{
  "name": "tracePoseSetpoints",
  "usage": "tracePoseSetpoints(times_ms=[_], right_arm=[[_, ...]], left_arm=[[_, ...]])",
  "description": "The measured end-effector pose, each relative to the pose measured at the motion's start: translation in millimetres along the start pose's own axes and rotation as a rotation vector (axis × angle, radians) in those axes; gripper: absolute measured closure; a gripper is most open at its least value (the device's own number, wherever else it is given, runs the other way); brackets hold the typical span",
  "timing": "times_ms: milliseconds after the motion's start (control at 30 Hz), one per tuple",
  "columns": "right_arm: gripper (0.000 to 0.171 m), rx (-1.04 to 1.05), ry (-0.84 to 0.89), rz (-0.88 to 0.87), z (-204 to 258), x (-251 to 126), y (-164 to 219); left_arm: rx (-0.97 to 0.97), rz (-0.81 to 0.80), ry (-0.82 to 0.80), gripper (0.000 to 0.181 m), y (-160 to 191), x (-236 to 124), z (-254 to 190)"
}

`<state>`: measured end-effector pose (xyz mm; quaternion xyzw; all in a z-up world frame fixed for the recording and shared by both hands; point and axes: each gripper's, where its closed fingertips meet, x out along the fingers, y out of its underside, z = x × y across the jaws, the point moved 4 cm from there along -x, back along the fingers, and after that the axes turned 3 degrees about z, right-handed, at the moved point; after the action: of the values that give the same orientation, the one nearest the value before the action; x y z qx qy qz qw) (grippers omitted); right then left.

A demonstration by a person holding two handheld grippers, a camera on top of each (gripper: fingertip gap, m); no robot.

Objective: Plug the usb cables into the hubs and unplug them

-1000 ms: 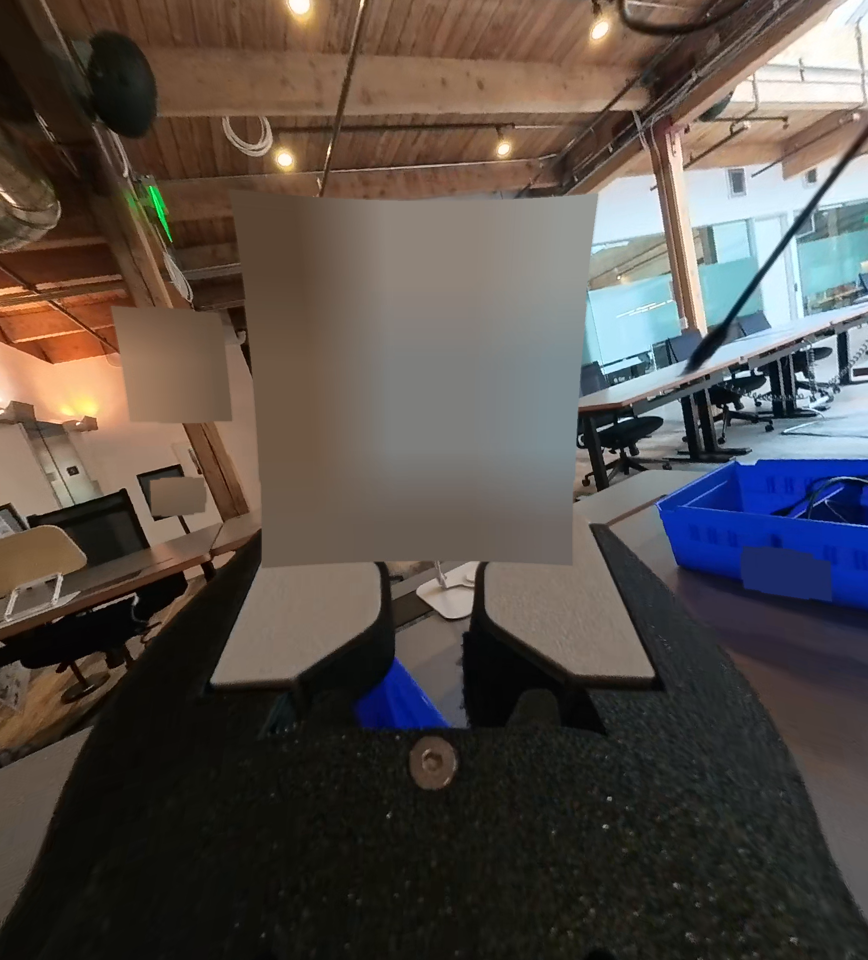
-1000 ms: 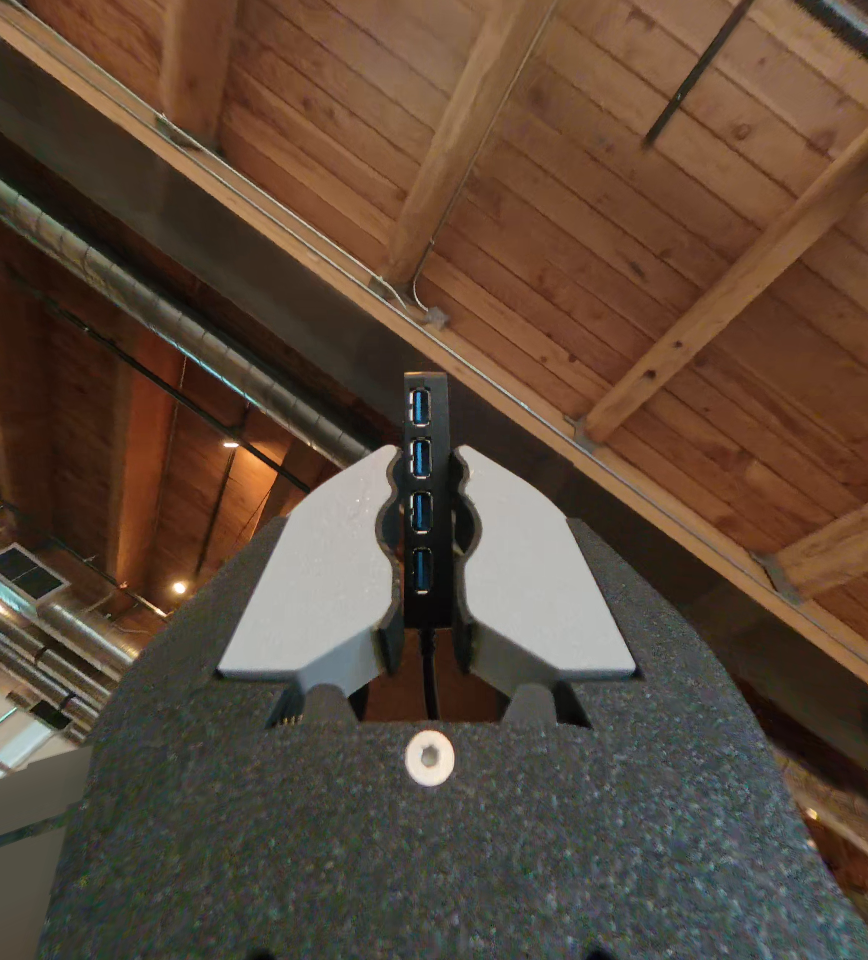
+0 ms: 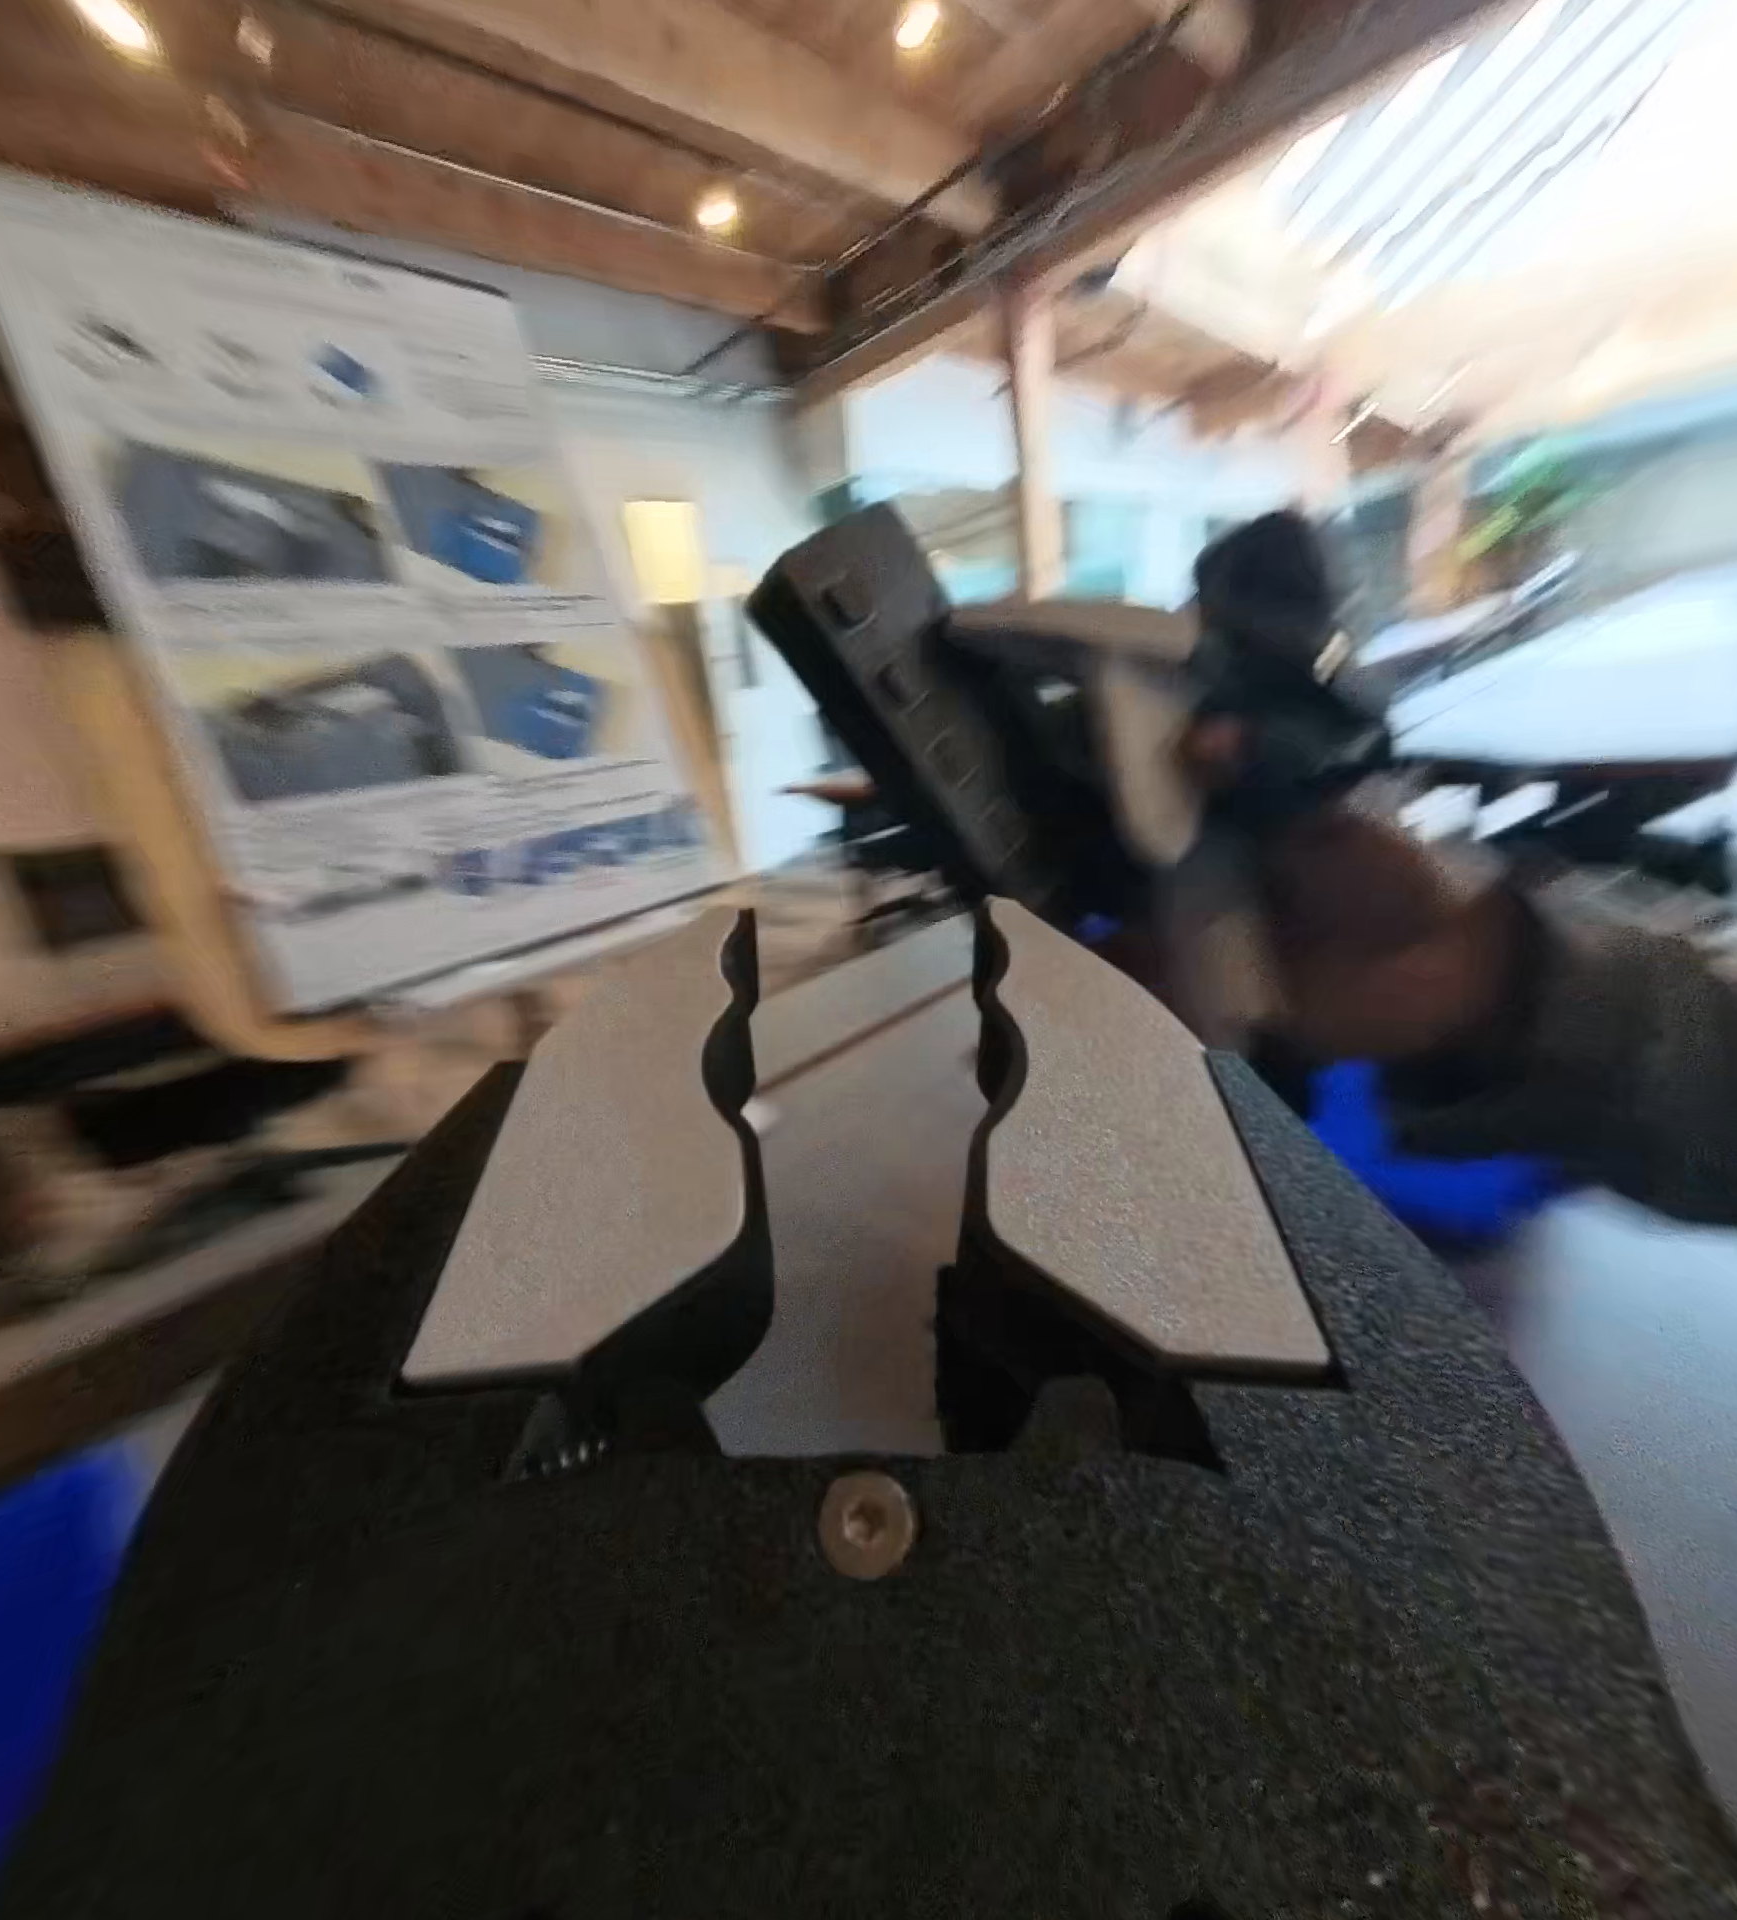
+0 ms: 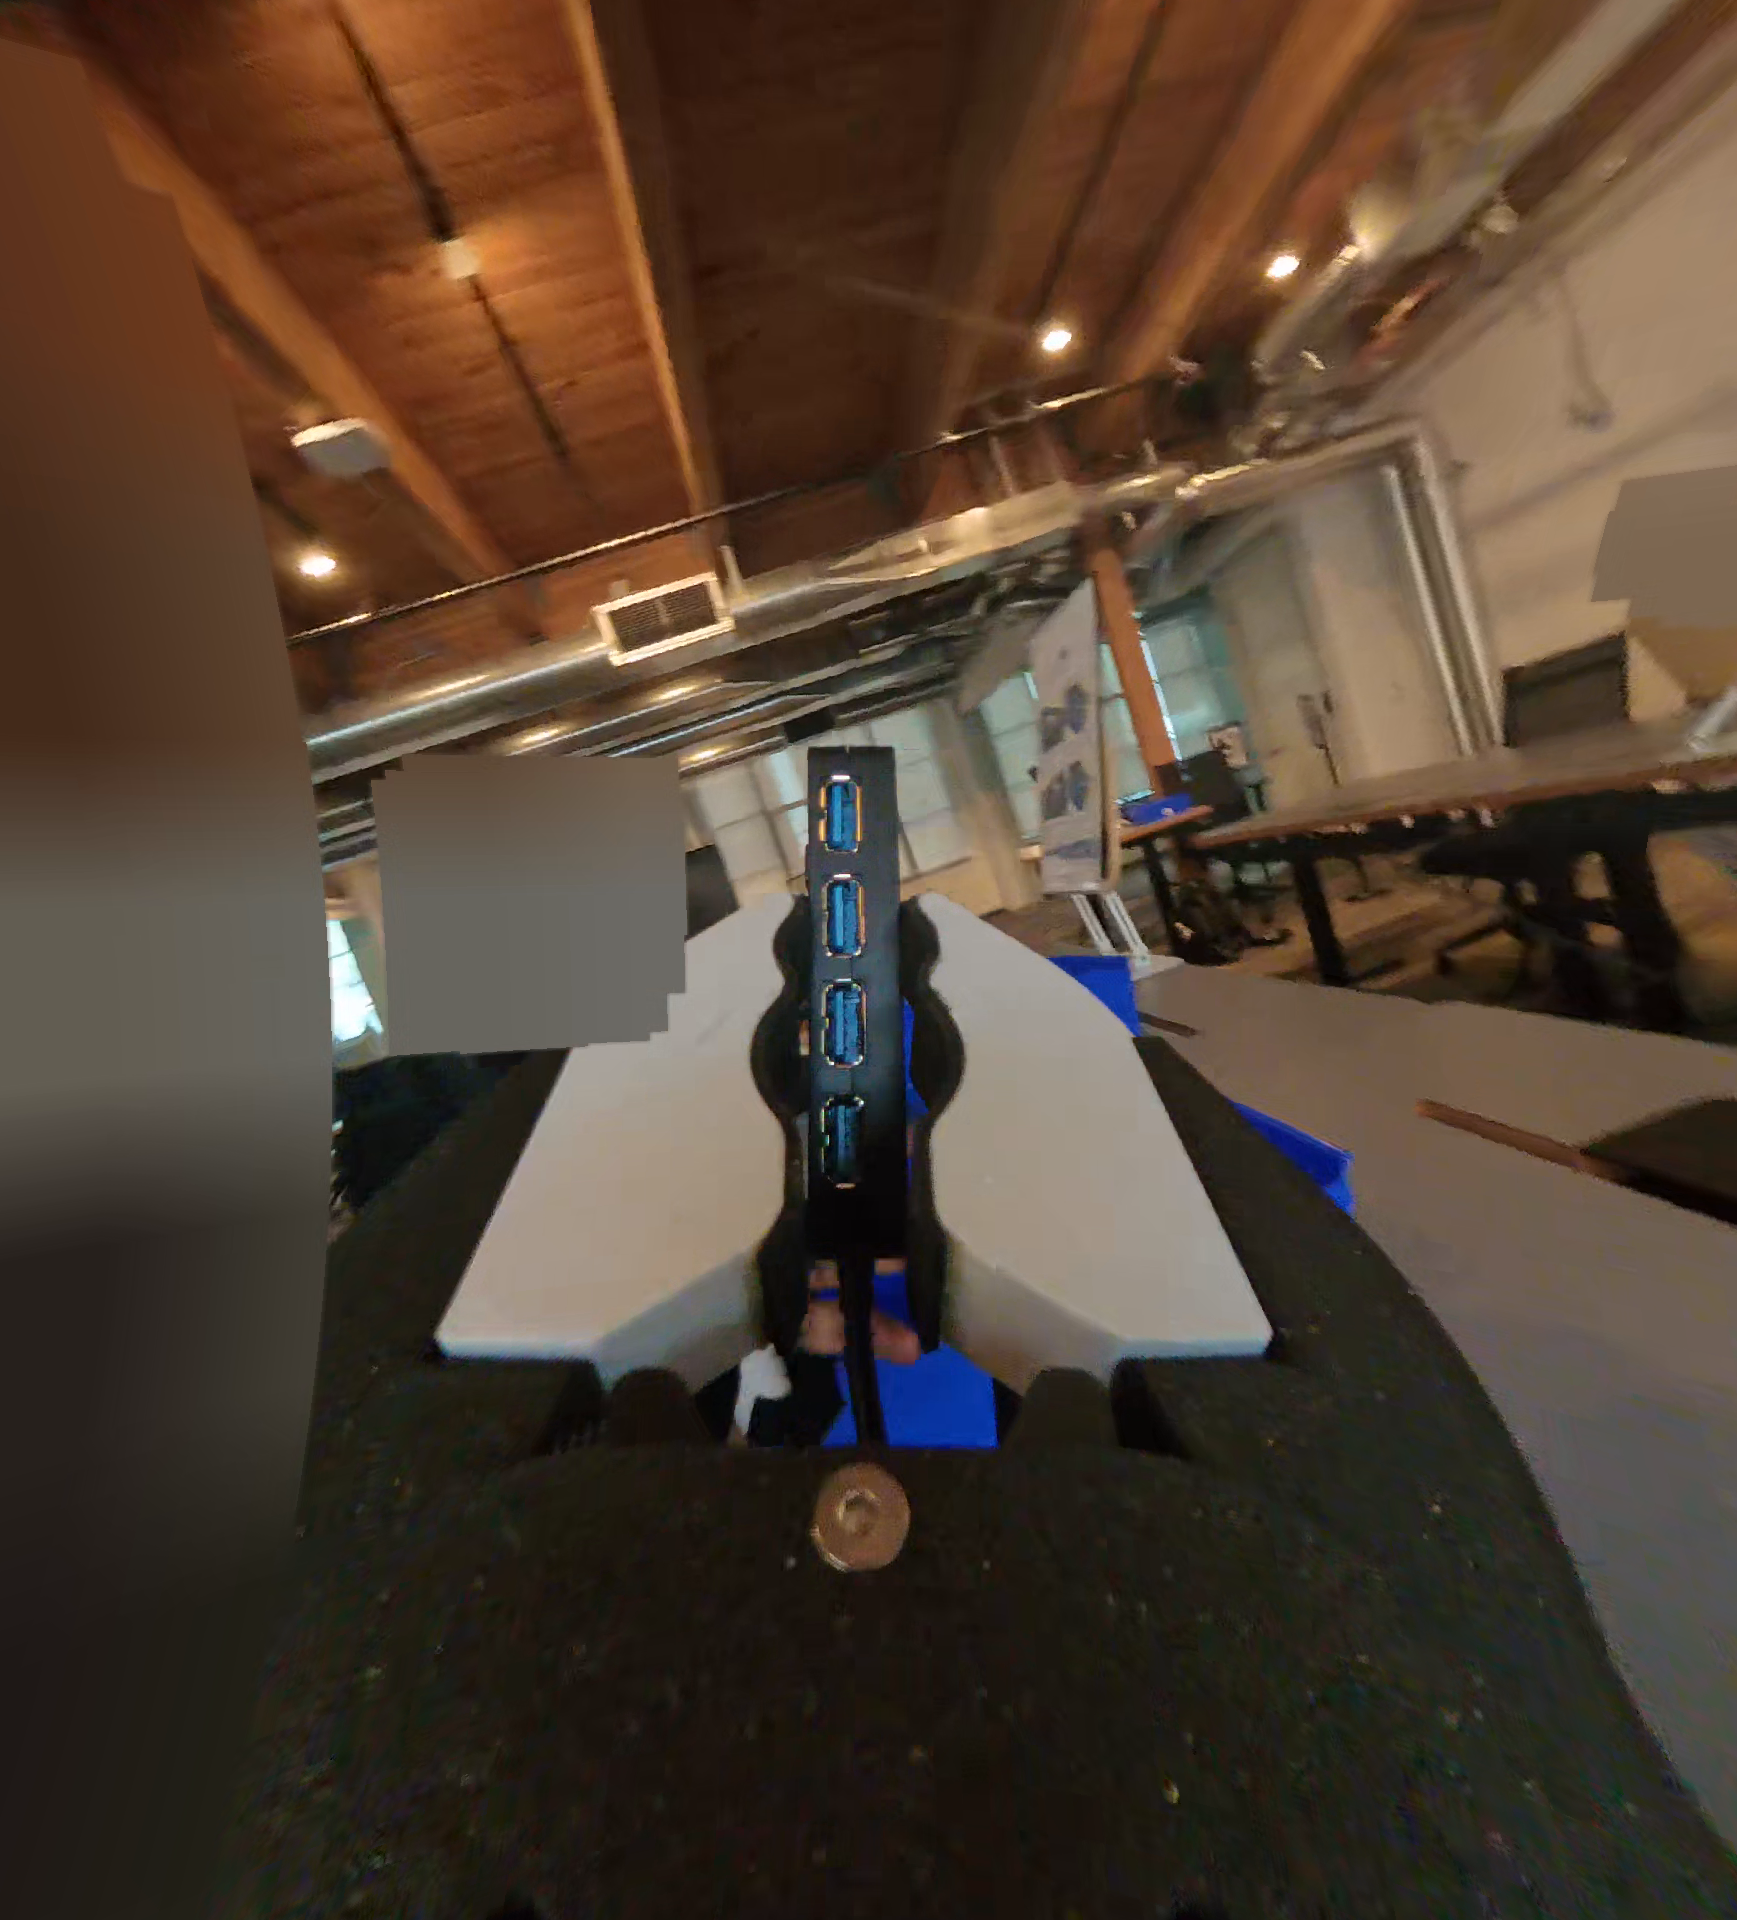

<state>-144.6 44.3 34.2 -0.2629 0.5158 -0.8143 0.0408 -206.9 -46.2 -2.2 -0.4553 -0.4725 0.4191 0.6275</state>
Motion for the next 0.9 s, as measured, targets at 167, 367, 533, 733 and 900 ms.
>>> tracePoseSetpoints(times_ms=[167, 367, 533, 733, 900], right_arm=[[0.155, -0.096, -0.142, -0.007, 15, -2, 21], [0.156, -0.083, -0.22, -0.047, 27, -2, 28], [0.155, -0.098, -0.24, -0.033, 30, -4, 34], [0.154, -0.145, -0.228, 0.046, 30, -12, 36], [0.132, -0.24, -0.23, 0.181, 27, -20, 32]], left_arm=[[-0.366, -0.002, 0.303, 0.142, 4, 4, -21], [-0.35, 0.009, 0.388, 0.144, 10, 10, -37], [-0.382, 0.044, 0.399, 0.161, 15, 8, -34], [-0.379, 0.103, 0.449, 0.163, 20, 5, -36], [-0.351, 0.147, 0.495, 0.164, 19, -2, -39]])
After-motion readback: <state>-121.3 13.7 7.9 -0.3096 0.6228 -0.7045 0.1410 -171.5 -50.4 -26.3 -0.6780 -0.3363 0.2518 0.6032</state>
